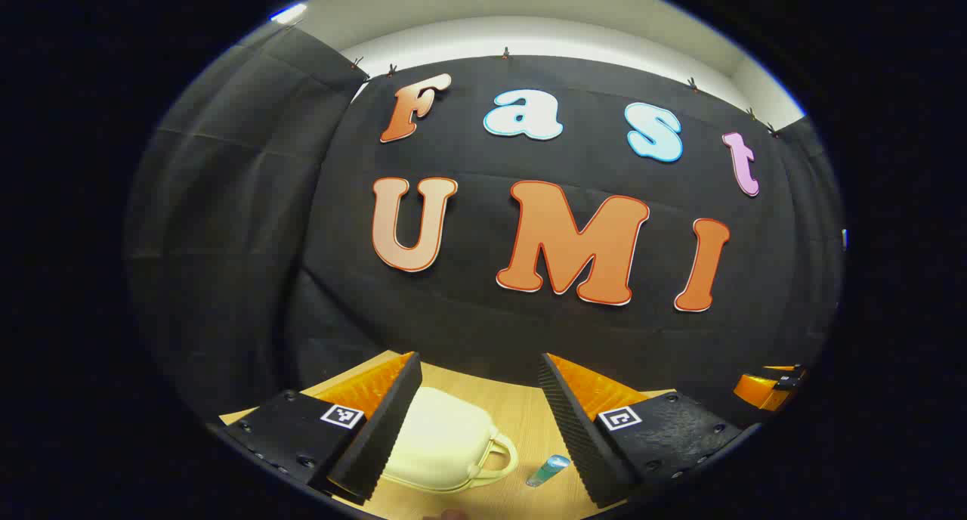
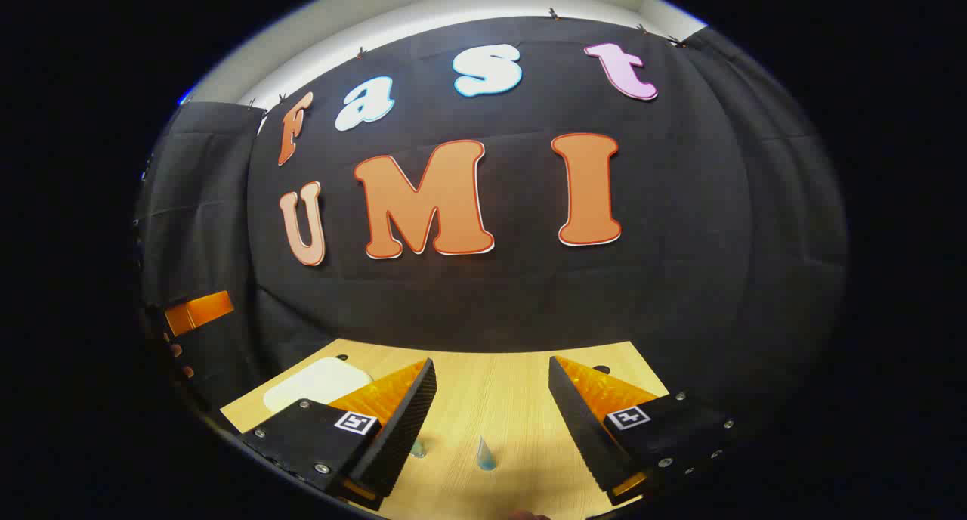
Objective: First open the suitcase, pack the skin care products into it, and then close the suitcase.
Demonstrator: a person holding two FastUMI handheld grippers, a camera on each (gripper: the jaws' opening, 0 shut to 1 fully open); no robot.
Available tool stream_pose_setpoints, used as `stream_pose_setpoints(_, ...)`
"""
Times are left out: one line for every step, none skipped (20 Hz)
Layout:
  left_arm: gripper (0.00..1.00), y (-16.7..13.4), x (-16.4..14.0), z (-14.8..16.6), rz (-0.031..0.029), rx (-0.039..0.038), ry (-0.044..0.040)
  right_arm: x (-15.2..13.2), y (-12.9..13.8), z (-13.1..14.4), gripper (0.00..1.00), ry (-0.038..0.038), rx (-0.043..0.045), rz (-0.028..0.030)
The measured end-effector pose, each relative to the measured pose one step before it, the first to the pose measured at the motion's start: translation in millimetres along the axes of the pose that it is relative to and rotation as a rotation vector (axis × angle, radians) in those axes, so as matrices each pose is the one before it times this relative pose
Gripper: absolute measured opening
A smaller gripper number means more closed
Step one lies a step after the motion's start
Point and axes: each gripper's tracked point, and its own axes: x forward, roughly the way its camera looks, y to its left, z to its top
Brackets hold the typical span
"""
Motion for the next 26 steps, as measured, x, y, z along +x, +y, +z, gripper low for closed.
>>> stream_pose_setpoints(0.96,-2.44,-2.25,-1.12,0.00781,0.00146,0.00067,1.35,0.76,-2.21,0.95,0.00447,-0.00265,0.01680)
stream_pose_setpoints(0.96,-2.93,-0.24,-1.88,0.00466,0.00206,0.00012,2.02,1.16,-2.55,0.95,0.00693,-0.00154,0.01467)
stream_pose_setpoints(0.96,-2.44,-0.53,-2.25,0.00012,0.00238,0.00419,0.94,0.76,-1.28,0.95,0.00785,-0.00129,0.00390)
stream_pose_setpoints(0.97,-2.24,0.33,-2.15,-0.00529,0.00238,0.00389,0.40,0.25,-1.30,0.95,0.00744,0.00012,0.00179)
stream_pose_setpoints(0.97,-3.28,2.43,-0.51,-0.01377,0.00547,0.00340,0.54,1.31,-1.03,0.95,0.00354,0.00098,0.00088)
stream_pose_setpoints(0.97,-2.56,5.34,-0.29,-0.01711,0.00989,-0.00022,0.42,0.25,-0.27,0.95,-0.00206,-0.00092,-0.00948)
stream_pose_setpoints(0.97,0.57,3.94,1.53,-0.01885,0.01147,-0.00295,0.05,-1.45,0.90,0.95,-0.00541,-0.00413,-0.01875)
stream_pose_setpoints(0.94,-0.02,6.07,0.80,-0.01948,0.01278,-0.00205,0.43,-0.88,-0.60,0.95,-0.00488,-0.00329,-0.02845)
stream_pose_setpoints(0.97,2.47,6.69,2.26,-0.01827,0.00801,-0.00006,-0.94,0.13,-0.52,0.95,-0.00129,0.00169,-0.02907)
stream_pose_setpoints(0.96,0.85,7.37,-0.18,-0.02347,0.00171,0.00330,-1.89,3.28,-1.39,0.95,0.00004,0.00923,-0.02576)
stream_pose_setpoints(0.97,3.12,5.61,1.67,-0.02441,-0.00101,0.00241,-0.83,3.91,-1.78,0.95,0.00191,0.01373,-0.02106)
stream_pose_setpoints(0.96,1.93,4.97,1.09,-0.02525,0.00136,-0.00120,-1.37,6.10,-1.66,0.95,0.00137,0.01120,-0.01560)
stream_pose_setpoints(0.96,2.55,5.72,2.49,-0.02065,0.00633,-0.00097,-1.76,5.27,-1.06,0.95,-0.00359,0.00302,-0.01582)
stream_pose_setpoints(0.96,3.60,4.42,-1.14,-0.02278,0.01164,-0.00027,-2.43,4.44,0.38,0.95,-0.00859,-0.00518,-0.02178)
stream_pose_setpoints(0.96,4.06,3.59,0.34,-0.02105,0.01426,-0.00078,-1.13,2.52,0.43,0.95,-0.01063,-0.00877,-0.02215)
stream_pose_setpoints(0.97,2.11,4.51,-0.43,-0.02042,0.01561,-0.00129,-1.16,1.83,-0.60,0.95,-0.00542,-0.00666,-0.02156)
stream_pose_setpoints(0.96,1.08,3.65,-0.50,-0.01726,0.01505,-0.00093,-1.94,2.21,-0.50,0.95,-0.00182,-0.00086,-0.01535)
stream_pose_setpoints(0.97,2.16,3.64,-1.60,-0.00702,0.01447,0.00047,-2.08,3.01,-0.99,0.95,0.00010,0.00287,-0.01029)
stream_pose_setpoints(0.96,2.63,1.87,-1.80,-0.00328,0.01185,0.00535,-0.61,2.21,-0.67,0.95,0.00505,0.00213,-0.00210)
stream_pose_setpoints(0.96,1.27,2.36,-3.68,0.00076,0.00938,0.00414,0.88,1.37,-2.45,0.95,0.00755,-0.00466,-0.00029)
stream_pose_setpoints(0.96,0.88,2.14,-2.50,0.00427,0.00877,0.00211,2.43,-1.70,-2.10,0.95,0.01076,-0.01069,-0.00477)
stream_pose_setpoints(0.94,-0.36,1.31,-5.19,0.00751,0.01025,0.00836,2.91,-4.52,-2.05,0.95,0.01487,-0.01193,-0.01067)
stream_pose_setpoints(0.96,-0.23,1.98,-4.44,0.00764,0.01491,0.01145,2.46,-3.82,-1.74,0.95,0.01271,-0.00691,-0.00288)
stream_pose_setpoints(0.96,-1.72,1.97,-6.04,0.00436,0.02004,0.00897,2.06,-2.61,-0.66,0.95,0.00463,-0.00185,0.00043)
stream_pose_setpoints(0.96,-1.42,0.58,-4.97,0.00875,0.03330,0.00494,2.34,-3.81,-0.34,0.95,0.00251,-0.00008,-0.00267)
stream_pose_setpoints(0.96,0.17,-0.51,-5.45,0.01426,0.04785,0.00630,1.82,-3.86,-1.27,0.95,0.00476,-0.00207,-0.00423)
